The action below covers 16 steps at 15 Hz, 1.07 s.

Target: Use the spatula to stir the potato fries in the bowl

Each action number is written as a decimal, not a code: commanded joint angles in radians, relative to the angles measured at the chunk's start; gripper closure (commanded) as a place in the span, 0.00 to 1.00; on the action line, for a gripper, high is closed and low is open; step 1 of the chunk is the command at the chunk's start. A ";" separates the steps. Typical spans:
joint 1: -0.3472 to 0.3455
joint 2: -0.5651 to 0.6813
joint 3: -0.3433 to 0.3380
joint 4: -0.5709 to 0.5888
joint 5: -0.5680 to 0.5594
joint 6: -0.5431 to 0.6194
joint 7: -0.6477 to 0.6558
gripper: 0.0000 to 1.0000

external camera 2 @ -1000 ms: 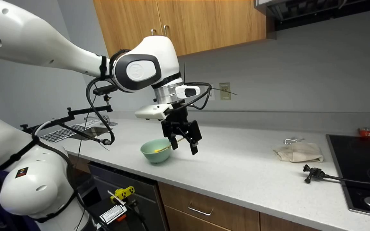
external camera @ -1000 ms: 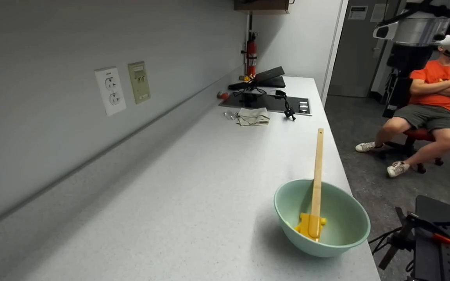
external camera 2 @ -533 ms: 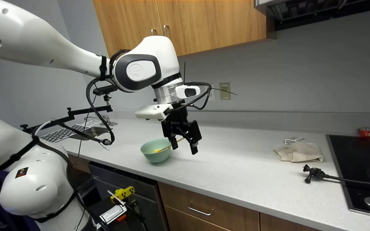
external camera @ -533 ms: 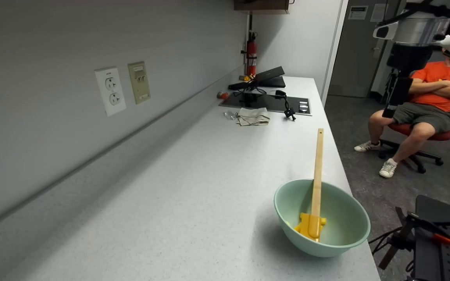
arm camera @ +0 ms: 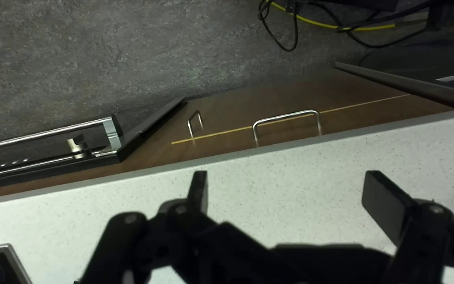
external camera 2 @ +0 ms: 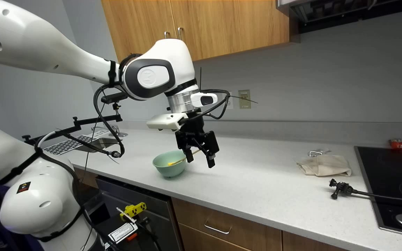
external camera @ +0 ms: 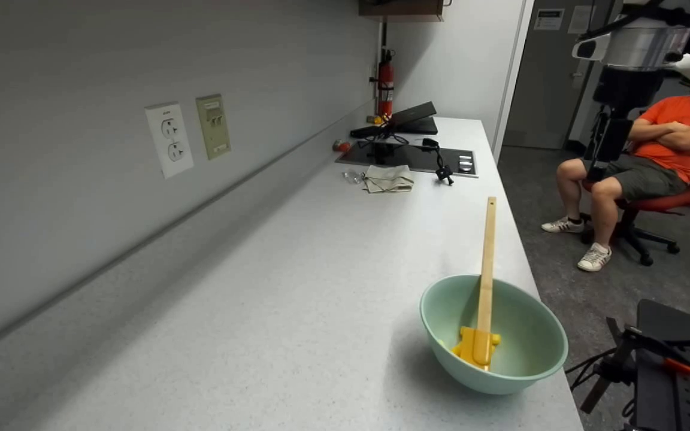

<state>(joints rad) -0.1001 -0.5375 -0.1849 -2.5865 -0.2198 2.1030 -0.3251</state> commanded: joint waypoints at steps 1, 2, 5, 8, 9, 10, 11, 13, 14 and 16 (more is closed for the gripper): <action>-0.003 0.000 0.003 0.001 0.002 -0.002 -0.001 0.00; -0.003 0.000 0.003 0.001 0.002 -0.002 -0.001 0.00; 0.012 0.021 0.017 0.005 0.008 0.020 0.007 0.00; 0.036 0.039 0.044 -0.003 0.011 0.049 0.012 0.00; 0.044 0.045 0.053 -0.006 0.012 0.062 0.013 0.00; 0.057 0.053 0.064 -0.009 0.016 0.074 0.010 0.00; 0.071 0.060 0.073 -0.009 0.023 0.085 0.006 0.00; 0.102 0.070 0.090 -0.009 0.038 0.115 -0.012 0.00; 0.119 0.073 0.098 -0.005 0.040 0.124 -0.027 0.00; 0.149 0.068 0.105 0.013 0.029 0.120 -0.088 0.00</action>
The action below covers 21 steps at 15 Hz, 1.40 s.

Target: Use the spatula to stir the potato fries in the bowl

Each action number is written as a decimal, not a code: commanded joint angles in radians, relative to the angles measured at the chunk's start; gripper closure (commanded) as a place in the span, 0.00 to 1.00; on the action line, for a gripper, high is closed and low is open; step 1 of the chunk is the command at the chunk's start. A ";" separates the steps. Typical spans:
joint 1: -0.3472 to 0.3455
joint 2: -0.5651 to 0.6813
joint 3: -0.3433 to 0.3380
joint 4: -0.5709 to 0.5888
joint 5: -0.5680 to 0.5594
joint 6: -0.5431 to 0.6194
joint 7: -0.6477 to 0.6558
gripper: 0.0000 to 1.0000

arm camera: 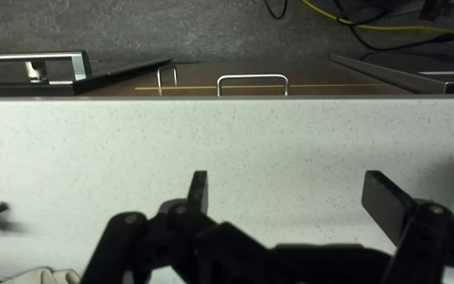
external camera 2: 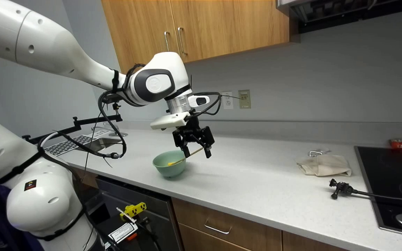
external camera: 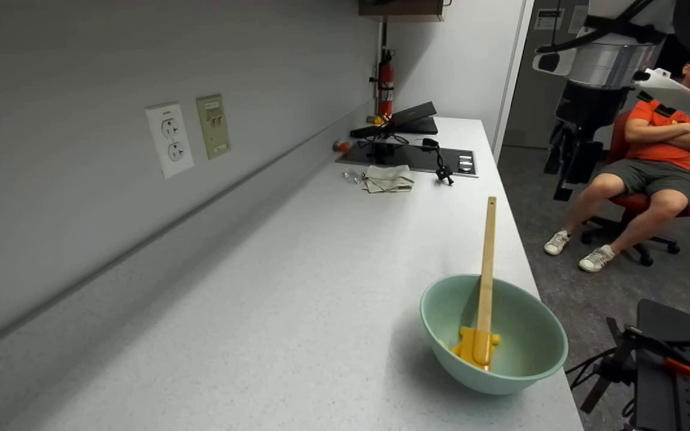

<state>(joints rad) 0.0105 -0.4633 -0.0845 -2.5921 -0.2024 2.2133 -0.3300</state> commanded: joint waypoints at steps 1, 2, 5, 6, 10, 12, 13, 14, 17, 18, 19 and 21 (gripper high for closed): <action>0.054 -0.006 0.008 0.025 0.005 0.004 -0.116 0.00; 0.069 -0.008 0.013 0.035 -0.004 -0.010 -0.155 0.00; 0.118 -0.003 0.007 0.056 0.012 -0.037 -0.285 0.00; 0.135 0.000 0.001 0.059 0.023 -0.037 -0.332 0.00; 0.124 0.001 0.022 0.040 0.012 -0.007 -0.331 0.00; 0.126 0.001 0.021 0.040 0.013 -0.007 -0.343 0.00; 0.126 0.001 0.021 0.040 0.013 -0.007 -0.345 0.00; 0.123 0.011 0.024 0.048 -0.005 0.000 -0.354 0.00; 0.137 0.049 0.022 0.077 -0.041 0.004 -0.436 0.00; 0.140 0.063 0.026 0.086 -0.057 0.005 -0.473 0.00; 0.145 0.075 0.026 0.094 -0.057 -0.001 -0.522 0.00; 0.147 0.099 0.036 0.102 -0.066 0.005 -0.601 0.00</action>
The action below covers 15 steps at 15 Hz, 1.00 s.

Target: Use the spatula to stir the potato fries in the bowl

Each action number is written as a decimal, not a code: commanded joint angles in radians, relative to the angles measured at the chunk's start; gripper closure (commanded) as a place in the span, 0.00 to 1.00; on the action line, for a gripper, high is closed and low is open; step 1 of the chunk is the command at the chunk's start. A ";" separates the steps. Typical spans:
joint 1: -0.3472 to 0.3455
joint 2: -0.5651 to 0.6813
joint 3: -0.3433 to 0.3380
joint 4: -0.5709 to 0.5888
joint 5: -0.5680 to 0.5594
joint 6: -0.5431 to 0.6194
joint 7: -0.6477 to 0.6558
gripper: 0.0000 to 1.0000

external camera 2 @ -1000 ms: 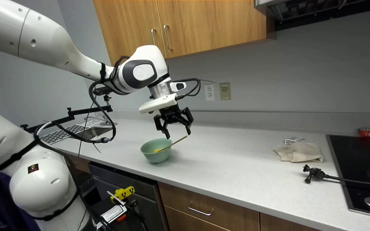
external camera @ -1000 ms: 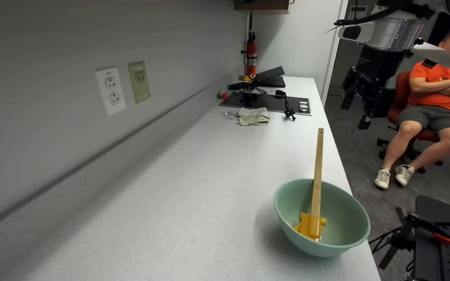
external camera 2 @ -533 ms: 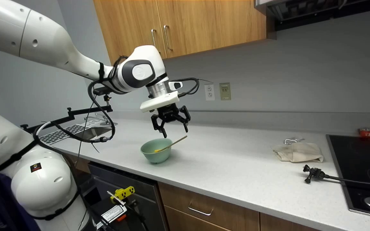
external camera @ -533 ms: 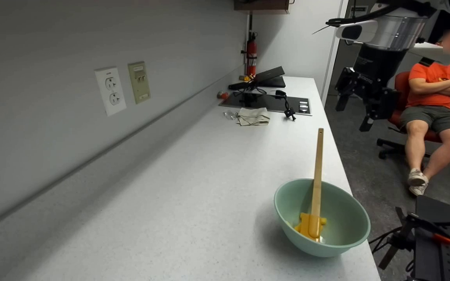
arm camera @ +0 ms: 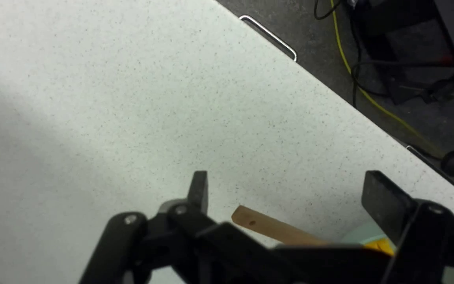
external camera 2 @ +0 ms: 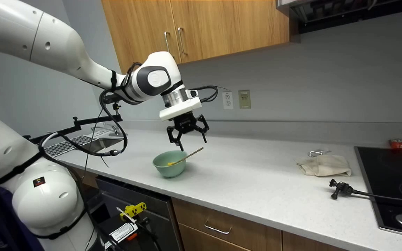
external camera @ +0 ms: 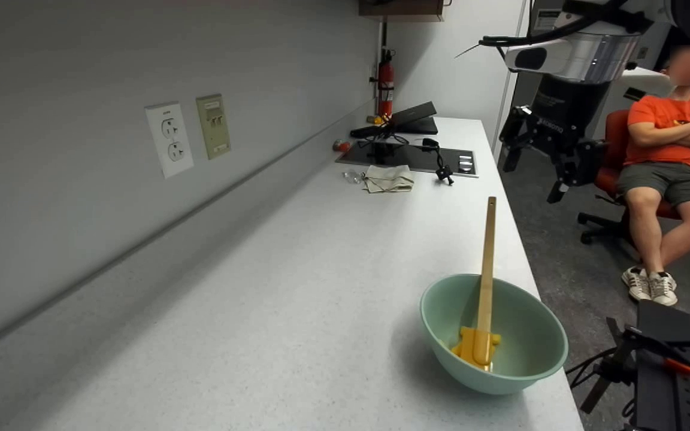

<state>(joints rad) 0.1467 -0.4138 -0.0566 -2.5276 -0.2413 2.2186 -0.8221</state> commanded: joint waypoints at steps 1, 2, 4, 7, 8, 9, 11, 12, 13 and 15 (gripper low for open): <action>0.011 0.061 0.017 0.039 -0.037 0.007 -0.141 0.00; 0.011 0.069 0.026 0.041 -0.045 0.016 -0.174 0.00; 0.014 0.085 0.049 0.042 -0.065 0.050 -0.227 0.00; 0.019 0.095 0.081 0.033 -0.098 0.138 -0.288 0.00; 0.020 0.097 0.090 0.026 -0.112 0.171 -0.307 0.00; 0.023 0.098 0.096 0.017 -0.120 0.202 -0.331 0.00; 0.034 0.111 0.106 0.002 -0.116 0.242 -0.381 0.00; 0.041 0.117 0.107 -0.004 -0.108 0.249 -0.412 0.00; 0.046 0.124 0.109 -0.006 -0.104 0.252 -0.442 0.00; 0.057 0.143 0.115 0.001 -0.090 0.231 -0.499 0.00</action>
<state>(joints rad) 0.1861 -0.2917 0.0591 -2.5263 -0.3399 2.4422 -1.2316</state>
